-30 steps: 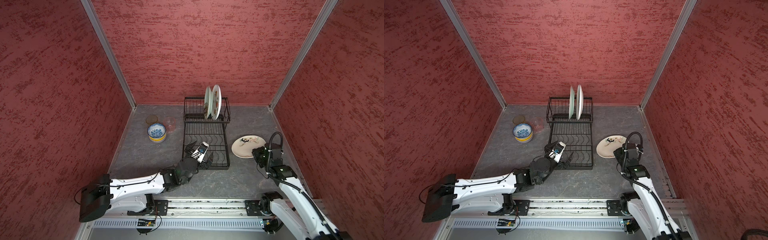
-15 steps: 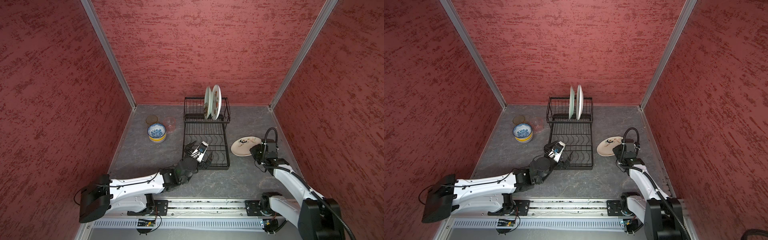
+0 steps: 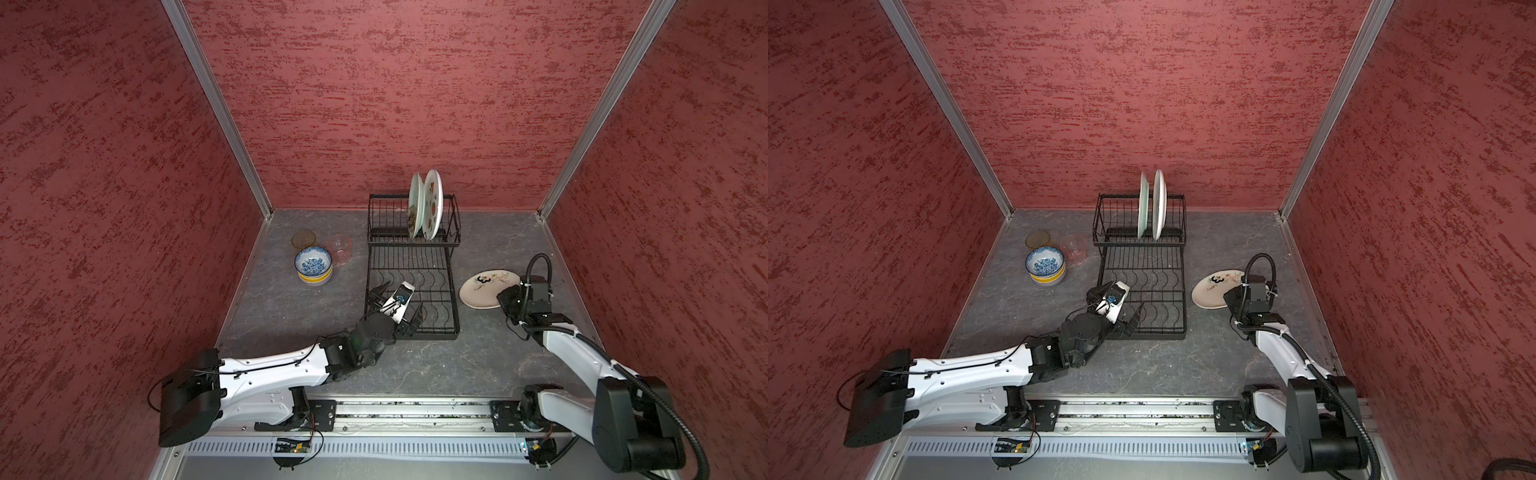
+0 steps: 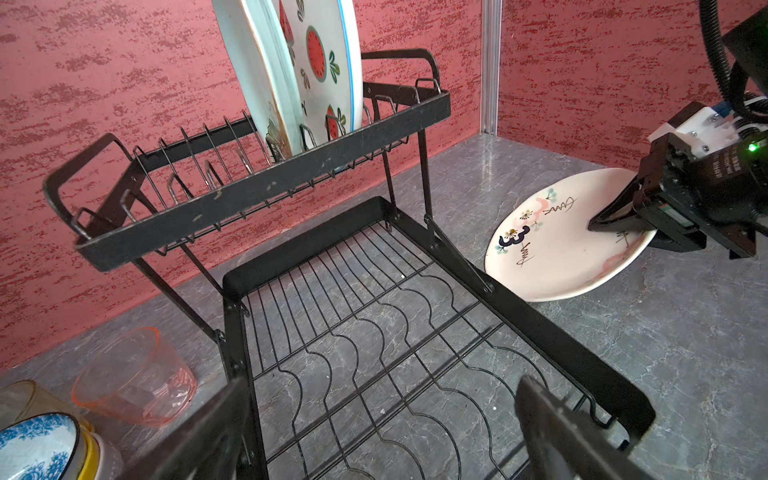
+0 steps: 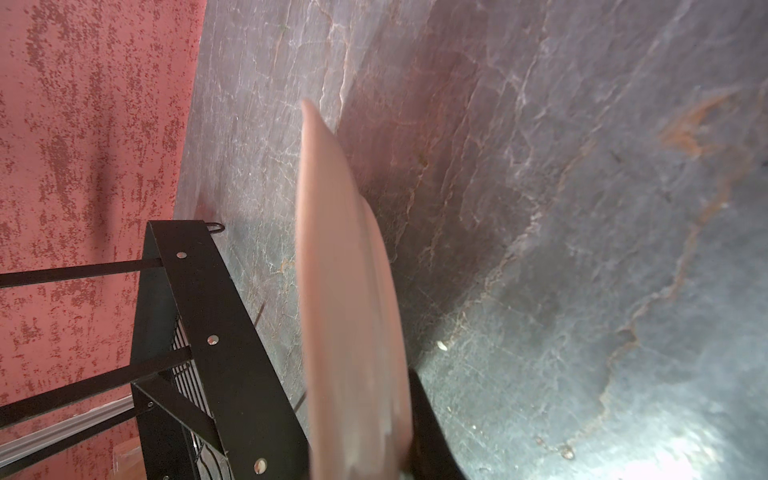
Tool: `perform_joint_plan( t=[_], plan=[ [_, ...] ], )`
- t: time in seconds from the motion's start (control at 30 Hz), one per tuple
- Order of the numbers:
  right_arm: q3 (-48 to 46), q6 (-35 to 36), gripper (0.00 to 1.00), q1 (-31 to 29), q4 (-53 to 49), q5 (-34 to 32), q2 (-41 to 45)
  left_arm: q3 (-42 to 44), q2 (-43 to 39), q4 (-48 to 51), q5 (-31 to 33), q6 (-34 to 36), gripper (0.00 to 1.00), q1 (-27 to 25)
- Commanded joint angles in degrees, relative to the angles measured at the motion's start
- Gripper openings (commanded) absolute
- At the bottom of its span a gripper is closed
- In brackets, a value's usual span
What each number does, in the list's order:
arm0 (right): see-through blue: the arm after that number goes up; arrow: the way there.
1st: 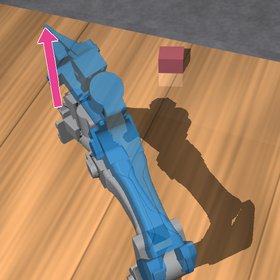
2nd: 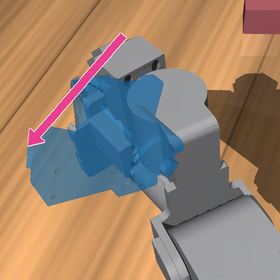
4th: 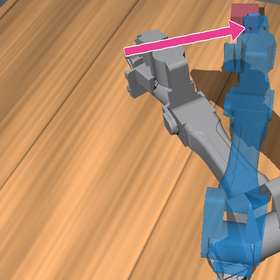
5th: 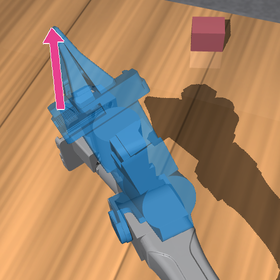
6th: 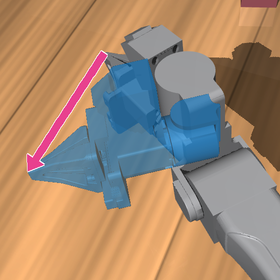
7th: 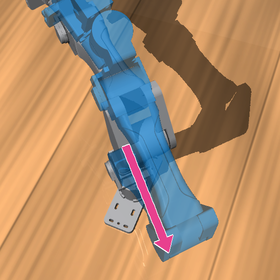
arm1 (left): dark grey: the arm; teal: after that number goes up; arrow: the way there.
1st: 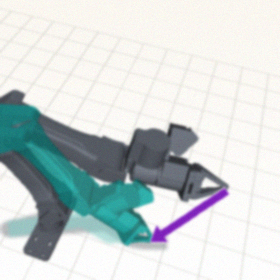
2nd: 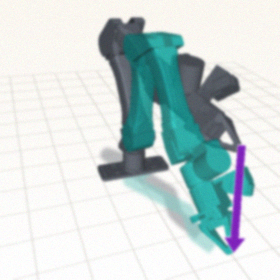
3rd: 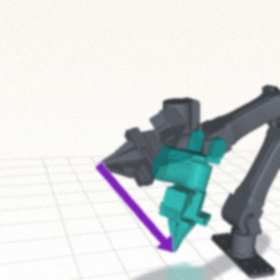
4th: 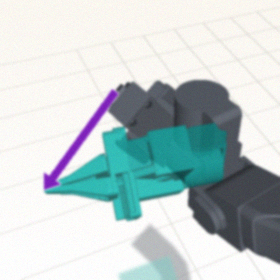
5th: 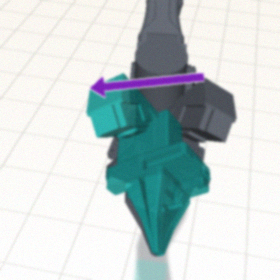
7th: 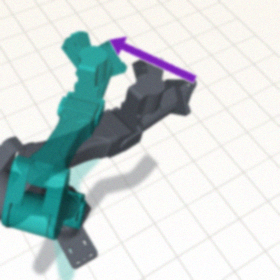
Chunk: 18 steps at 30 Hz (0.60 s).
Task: Unload the mixed dishes from the dish rack
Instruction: 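Lower the white flowered plate onto the table beside the rack with the right gripper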
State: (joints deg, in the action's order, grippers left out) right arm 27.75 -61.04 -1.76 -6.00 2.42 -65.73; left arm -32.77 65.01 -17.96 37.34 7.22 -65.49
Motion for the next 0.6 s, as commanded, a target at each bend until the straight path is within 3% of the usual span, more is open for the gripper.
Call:
perform_joint_plan(
  t=[0.0,0.57],
  plan=[
    [-0.80,0.54,0.17,0.54,1.71,-1.56,0.27,-0.36,0.68,0.39,-0.35,-1.14,1.00,0.44],
    [-1.47,2.74,0.34,0.77,1.95,-0.35,-3.45,-1.06,1.70,1.18,0.24,-1.70,1.00,0.74]
  ],
)
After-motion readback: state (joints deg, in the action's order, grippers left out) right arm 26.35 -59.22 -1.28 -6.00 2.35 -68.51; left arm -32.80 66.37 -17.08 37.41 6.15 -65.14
